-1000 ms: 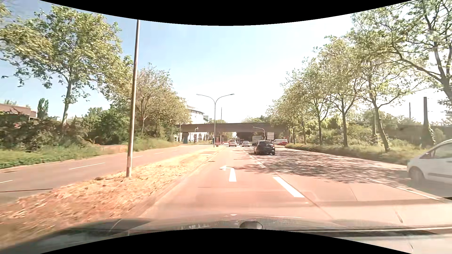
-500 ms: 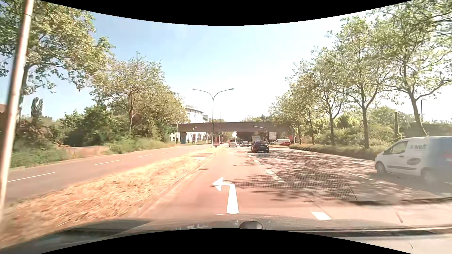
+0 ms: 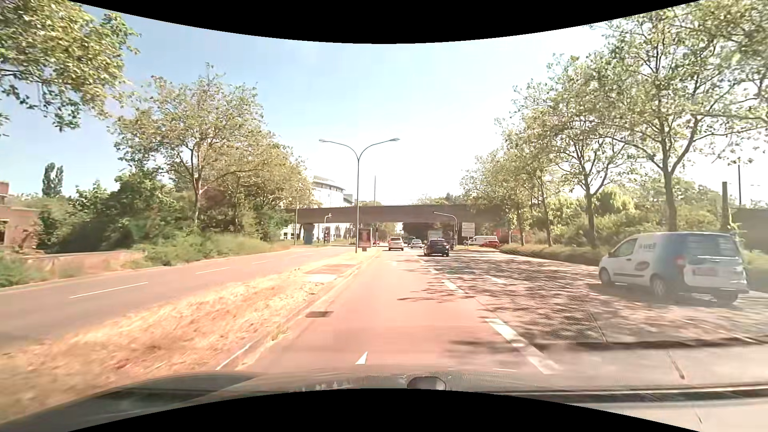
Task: Follow the waypoints while adhering to traffic rules and regulations
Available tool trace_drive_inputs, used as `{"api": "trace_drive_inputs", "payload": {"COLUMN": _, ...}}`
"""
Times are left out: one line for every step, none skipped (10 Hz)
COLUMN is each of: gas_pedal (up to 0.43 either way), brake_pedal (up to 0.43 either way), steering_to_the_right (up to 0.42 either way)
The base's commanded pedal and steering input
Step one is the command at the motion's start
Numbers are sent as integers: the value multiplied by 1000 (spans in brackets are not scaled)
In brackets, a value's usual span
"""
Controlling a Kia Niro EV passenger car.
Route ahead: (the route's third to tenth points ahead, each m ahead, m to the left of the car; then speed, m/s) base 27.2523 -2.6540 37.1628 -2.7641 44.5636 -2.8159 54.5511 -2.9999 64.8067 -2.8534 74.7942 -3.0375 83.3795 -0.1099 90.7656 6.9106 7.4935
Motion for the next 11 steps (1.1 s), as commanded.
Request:
{"api": "trace_drive_inputs", "payload": {"gas_pedal": 0, "brake_pedal": 0, "steering_to_the_right": 0}}
{"api": "trace_drive_inputs", "payload": {"gas_pedal": 0, "brake_pedal": 0, "steering_to_the_right": 0}}
{"api": "trace_drive_inputs", "payload": {"gas_pedal": 0, "brake_pedal": 0, "steering_to_the_right": 0}}
{"api": "trace_drive_inputs", "payload": {"gas_pedal": 0, "brake_pedal": 0, "steering_to_the_right": 0}}
{"api": "trace_drive_inputs", "payload": {"gas_pedal": 0, "brake_pedal": 0, "steering_to_the_right": 3}}
{"api": "trace_drive_inputs", "payload": {"gas_pedal": 0, "brake_pedal": 0, "steering_to_the_right": 5}}
{"api": "trace_drive_inputs", "payload": {"gas_pedal": 0, "brake_pedal": 0, "steering_to_the_right": 5}}
{"api": "trace_drive_inputs", "payload": {"gas_pedal": 0, "brake_pedal": 0, "steering_to_the_right": 5}}
{"api": "trace_drive_inputs", "payload": {"gas_pedal": 0, "brake_pedal": 0, "steering_to_the_right": 5}}
{"api": "trace_drive_inputs", "payload": {"gas_pedal": 0, "brake_pedal": 0, "steering_to_the_right": 5}}
{"api": "trace_drive_inputs", "payload": {"gas_pedal": 0, "brake_pedal": 0, "steering_to_the_right": 5}}
